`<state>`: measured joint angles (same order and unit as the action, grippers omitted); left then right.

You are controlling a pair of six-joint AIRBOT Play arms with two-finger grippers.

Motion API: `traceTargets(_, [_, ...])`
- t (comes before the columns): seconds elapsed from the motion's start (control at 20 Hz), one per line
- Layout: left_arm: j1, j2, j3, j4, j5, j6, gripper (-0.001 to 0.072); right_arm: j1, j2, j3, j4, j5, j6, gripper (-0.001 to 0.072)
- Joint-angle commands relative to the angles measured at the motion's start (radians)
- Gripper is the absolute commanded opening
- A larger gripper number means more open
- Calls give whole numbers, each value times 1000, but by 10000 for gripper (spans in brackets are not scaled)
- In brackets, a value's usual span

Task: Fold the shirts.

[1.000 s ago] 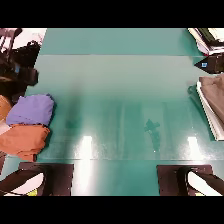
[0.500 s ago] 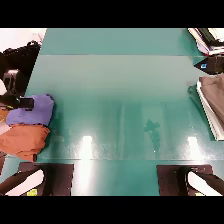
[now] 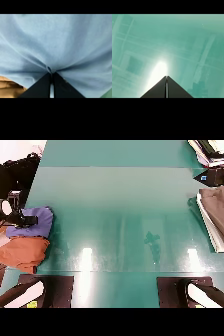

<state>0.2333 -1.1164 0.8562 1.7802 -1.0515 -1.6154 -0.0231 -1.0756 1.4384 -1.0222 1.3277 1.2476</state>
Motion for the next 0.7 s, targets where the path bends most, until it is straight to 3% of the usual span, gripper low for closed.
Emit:
traceTargets(0.0, [1, 8, 38, -8, -58, -9, 22, 0, 0, 1, 2, -3, 0, 17])
traceTargets(0.3, [-62, 195, 540, -83, -167, 0, 21, 0, 17, 78, 9, -99, 0, 17])
traceTargets(0.5, [-281, 225, 907, -82, -220, -1, 20, 0, 16, 195, 8, -168, 0, 17])
traceTargets(0.65, [-469, 219, 964, -83, -208, -10, 20, 0, 10, 245, 8, -178, 0, 17])
